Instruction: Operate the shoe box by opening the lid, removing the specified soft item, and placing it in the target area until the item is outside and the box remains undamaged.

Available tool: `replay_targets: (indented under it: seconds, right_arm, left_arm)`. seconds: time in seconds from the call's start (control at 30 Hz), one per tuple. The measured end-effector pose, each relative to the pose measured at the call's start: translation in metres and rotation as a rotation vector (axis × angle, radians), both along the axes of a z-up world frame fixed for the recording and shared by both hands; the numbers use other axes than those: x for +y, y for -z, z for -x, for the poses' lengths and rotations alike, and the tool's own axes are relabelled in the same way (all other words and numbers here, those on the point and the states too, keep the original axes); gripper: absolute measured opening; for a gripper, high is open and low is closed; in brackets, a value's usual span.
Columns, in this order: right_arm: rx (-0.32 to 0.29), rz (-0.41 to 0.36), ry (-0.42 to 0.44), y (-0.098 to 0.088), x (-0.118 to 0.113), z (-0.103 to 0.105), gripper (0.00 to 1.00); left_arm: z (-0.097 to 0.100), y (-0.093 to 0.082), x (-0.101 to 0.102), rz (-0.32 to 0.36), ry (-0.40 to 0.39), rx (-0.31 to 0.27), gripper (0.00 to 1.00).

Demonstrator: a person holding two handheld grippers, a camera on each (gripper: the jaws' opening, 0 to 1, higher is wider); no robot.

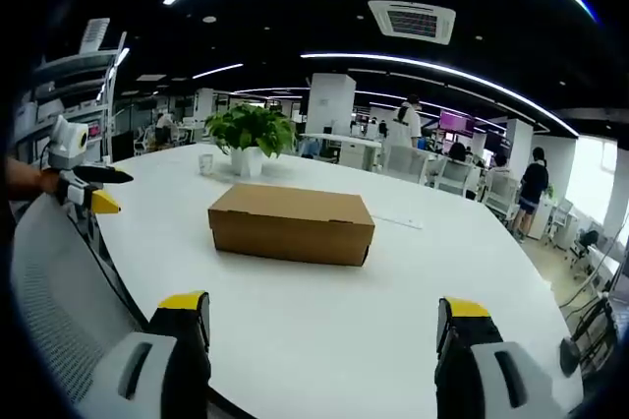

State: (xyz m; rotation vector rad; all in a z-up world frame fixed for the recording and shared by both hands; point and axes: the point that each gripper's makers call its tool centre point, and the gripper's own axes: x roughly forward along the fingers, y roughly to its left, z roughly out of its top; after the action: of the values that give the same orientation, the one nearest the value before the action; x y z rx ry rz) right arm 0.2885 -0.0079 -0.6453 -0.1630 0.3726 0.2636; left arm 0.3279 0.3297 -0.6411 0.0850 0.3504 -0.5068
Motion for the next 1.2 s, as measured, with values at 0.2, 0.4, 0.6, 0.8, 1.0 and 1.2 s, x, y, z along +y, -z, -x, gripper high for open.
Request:
replay_targets:
  seconds: [0.2,0.4,0.6,0.8,1.0,1.2]
  right_arm:
    - [-0.001,-0.004,0.003,0.0002,-0.0005,-0.0001,0.96]
    - [0.001,-0.004,0.002,0.0008,-0.0007,-0.0001,0.96]
    - [0.002,-0.006,-0.002,0.0009,0.0002,0.0003,0.96]
    - [0.005,-0.008,-0.003,0.0011,0.0005,0.0004,0.96]
    - [0.007,-0.009,-0.001,0.0014,0.0005,0.0003,0.96]
    - [0.007,-0.009,0.002,0.0012,-0.0002,0.0004,0.96]
  left_arm:
    - [0.0001,0.0004,-0.0002,-0.001,0.002,0.003,0.99]
    - [0.0002,0.0012,-0.0005,-0.002,0.004,0.005,0.99]
    - [0.0005,0.0015,-0.0007,-0.005,0.007,0.006,0.99]
    - [0.0003,0.0019,-0.0005,-0.006,0.004,0.008,0.99]
    - [0.0002,0.0020,-0.0007,-0.006,0.005,0.010,0.99]
    - [0.0001,0.0020,-0.0013,-0.005,0.008,0.011,0.99]
